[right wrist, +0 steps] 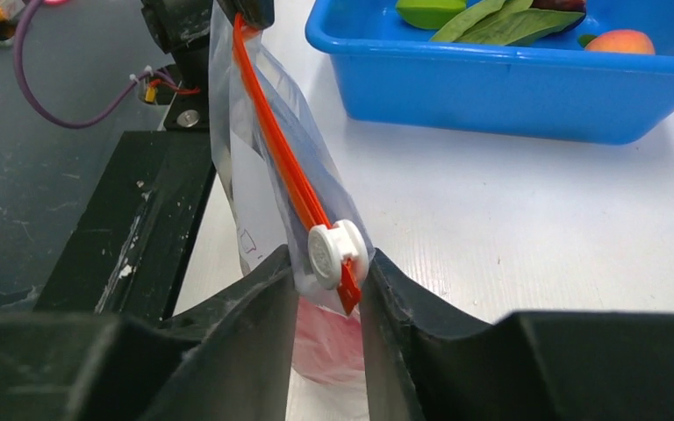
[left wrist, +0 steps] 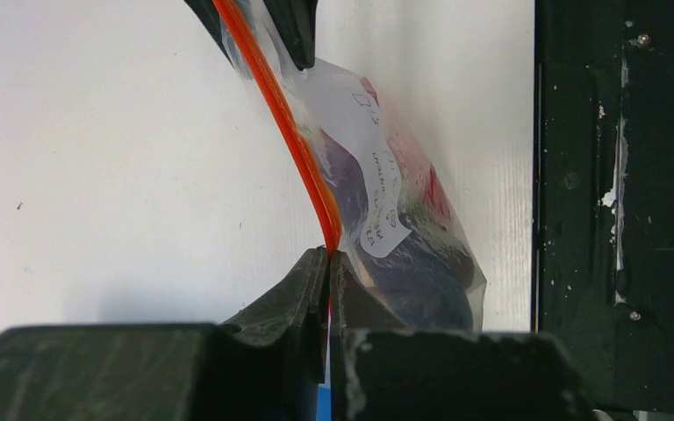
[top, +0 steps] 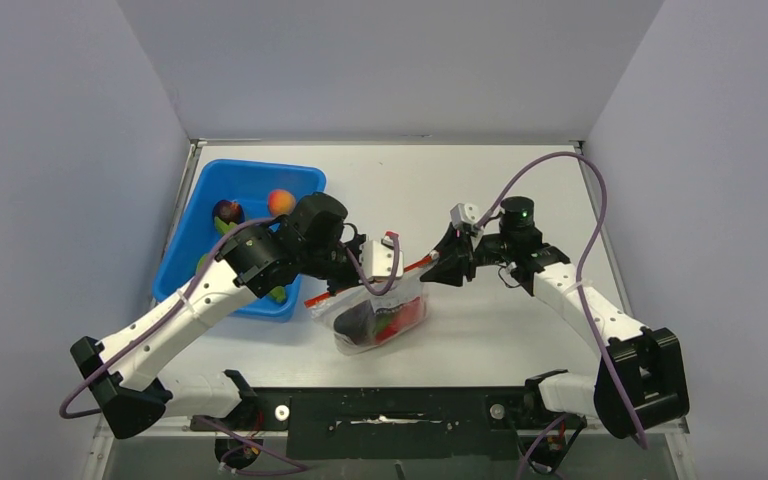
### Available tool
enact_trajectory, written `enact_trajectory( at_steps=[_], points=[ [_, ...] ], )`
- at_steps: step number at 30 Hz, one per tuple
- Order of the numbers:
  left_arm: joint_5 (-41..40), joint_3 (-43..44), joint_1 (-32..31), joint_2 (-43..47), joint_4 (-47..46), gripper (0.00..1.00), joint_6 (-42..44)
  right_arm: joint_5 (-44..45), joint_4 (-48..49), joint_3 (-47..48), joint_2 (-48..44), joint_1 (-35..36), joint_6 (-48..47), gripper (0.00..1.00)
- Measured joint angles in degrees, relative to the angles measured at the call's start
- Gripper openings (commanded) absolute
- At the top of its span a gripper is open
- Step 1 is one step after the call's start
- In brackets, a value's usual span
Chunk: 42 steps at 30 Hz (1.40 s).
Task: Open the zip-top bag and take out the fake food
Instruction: Pick up the zipper food storage bag at the center of the board.
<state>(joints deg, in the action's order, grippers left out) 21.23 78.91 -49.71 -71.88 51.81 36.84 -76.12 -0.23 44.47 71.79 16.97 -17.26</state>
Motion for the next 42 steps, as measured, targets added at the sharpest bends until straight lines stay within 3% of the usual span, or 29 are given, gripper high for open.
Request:
enact_trajectory(
  at_steps=[6, 13, 18, 25, 32, 38, 42],
  points=[
    [-0.28, -0.57, 0.0, 0.61, -0.24, 0.0, -0.17, 0.28, -2.97, 0.22, 0.0, 0.0, -2.03, 0.07],
    [-1.22, -1.92, 0.0, 1.49, -1.64, 0.0, -0.24, 1.7, -5.07, 0.22, -0.68, 0.0, -2.25, 0.13],
    [-1.25, -3.34, 0.0, 2.23, -2.84, 0.0, -0.68, 3.13, -3.82, -0.55, -3.89, 0.0, 0.81, 0.3],
    [-0.98, -3.8, 0.0, 2.25, -3.96, 0.0, -1.49, 3.72, 0.04, -2.69, -8.46, 0.0, 4.52, 0.31],
    [-1.05, -3.78, 0.0, 2.25, -4.04, 0.0, -1.75, 4.13, 0.66, -3.13, -8.41, 0.0, 5.6, 0.4],
    [-1.09, -3.8, 0.0, 2.49, -4.09, 0.0, -2.05, 4.98, 1.01, -4.04, -8.41, -0.04, 5.97, 0.41],
    [-1.07, -3.8, 0.0, 2.54, -4.07, 0.0, -2.45, 5.09, 1.05, -4.04, -8.41, -0.07, 6.12, 0.24]
  ],
)
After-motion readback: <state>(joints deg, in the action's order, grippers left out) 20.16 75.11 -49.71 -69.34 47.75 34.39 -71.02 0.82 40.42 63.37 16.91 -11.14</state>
